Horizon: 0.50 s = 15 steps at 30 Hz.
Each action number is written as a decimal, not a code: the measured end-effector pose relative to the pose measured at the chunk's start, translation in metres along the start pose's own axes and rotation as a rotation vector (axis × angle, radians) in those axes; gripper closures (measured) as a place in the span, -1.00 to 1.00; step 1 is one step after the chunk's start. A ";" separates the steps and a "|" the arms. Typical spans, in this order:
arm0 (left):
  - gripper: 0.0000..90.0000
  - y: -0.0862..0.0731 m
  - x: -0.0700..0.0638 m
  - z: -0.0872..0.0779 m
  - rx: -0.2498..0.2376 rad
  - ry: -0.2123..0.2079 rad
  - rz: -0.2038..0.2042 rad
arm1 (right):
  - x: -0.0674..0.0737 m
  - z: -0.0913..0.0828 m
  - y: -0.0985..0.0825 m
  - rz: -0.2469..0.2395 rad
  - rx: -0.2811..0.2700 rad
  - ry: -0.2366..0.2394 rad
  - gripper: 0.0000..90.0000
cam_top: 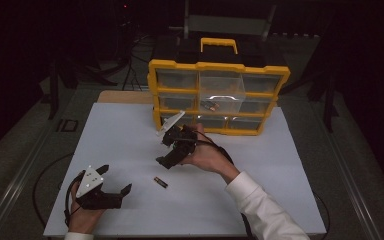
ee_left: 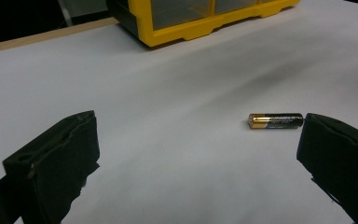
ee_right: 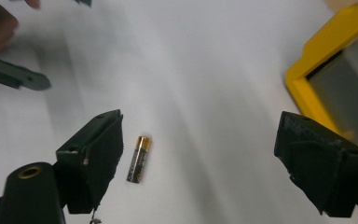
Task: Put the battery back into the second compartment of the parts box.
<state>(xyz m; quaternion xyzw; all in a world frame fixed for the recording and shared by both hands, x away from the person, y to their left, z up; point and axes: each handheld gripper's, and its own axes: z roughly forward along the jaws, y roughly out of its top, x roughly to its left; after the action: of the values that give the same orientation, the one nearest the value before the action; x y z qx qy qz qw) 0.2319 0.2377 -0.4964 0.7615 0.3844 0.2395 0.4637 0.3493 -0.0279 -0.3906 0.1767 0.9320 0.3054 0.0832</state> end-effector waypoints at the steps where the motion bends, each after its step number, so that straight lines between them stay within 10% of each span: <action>1: -1.00 0.000 0.000 0.000 0.000 0.000 0.000 | 0.001 0.005 -0.003 0.002 0.003 0.001 -0.65; 15: -1.00 0.000 -0.001 0.000 0.002 -0.001 0.001 | 0.011 0.056 -0.036 0.035 0.075 0.025 -0.45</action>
<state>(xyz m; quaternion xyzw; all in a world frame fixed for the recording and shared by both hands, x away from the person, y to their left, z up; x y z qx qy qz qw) 0.2317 0.2372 -0.4965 0.7623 0.3841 0.2388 0.4630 0.3439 -0.0207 -0.4570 0.1922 0.9404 0.2740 0.0596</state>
